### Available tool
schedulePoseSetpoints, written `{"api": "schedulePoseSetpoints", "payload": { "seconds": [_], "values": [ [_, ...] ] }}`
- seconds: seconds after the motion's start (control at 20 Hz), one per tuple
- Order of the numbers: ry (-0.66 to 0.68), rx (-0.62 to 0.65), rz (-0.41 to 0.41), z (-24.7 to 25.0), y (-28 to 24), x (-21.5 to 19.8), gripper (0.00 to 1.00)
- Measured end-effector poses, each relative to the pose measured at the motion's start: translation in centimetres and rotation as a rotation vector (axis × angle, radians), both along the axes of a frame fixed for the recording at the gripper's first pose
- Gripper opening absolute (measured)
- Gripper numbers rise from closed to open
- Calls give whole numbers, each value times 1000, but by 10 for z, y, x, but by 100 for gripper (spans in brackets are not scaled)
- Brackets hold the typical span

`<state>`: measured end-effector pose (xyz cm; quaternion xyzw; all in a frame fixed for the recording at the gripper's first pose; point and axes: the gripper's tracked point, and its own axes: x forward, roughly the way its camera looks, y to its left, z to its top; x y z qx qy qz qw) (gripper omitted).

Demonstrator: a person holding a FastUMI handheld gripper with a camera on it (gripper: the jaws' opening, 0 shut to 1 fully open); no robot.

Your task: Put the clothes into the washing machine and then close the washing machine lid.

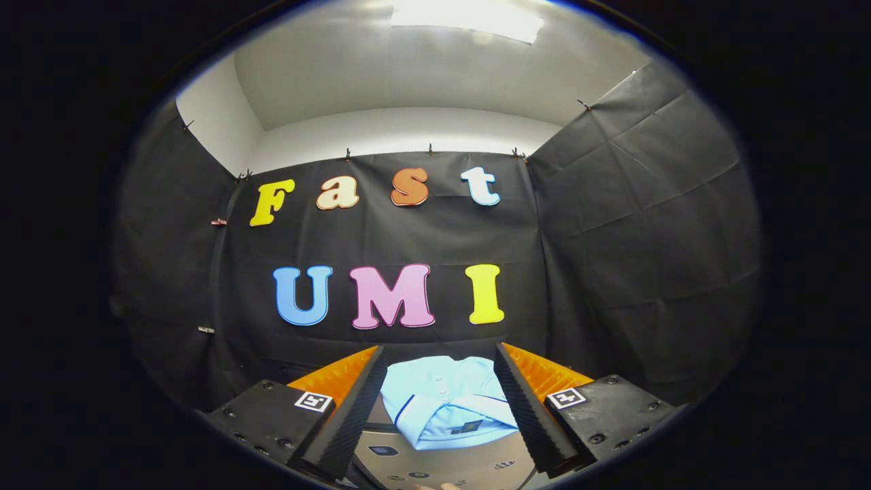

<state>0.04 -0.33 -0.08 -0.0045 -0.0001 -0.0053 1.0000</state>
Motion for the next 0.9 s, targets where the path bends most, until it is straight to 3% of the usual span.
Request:
{"api": "schedulePoseSetpoints", "payload": {
  "seconds": [0.45,0.9],
  "values": [
    [2,-28,3,2,9,11,98],
    [3,-81,19,20,26,58,98]
  ]
}}
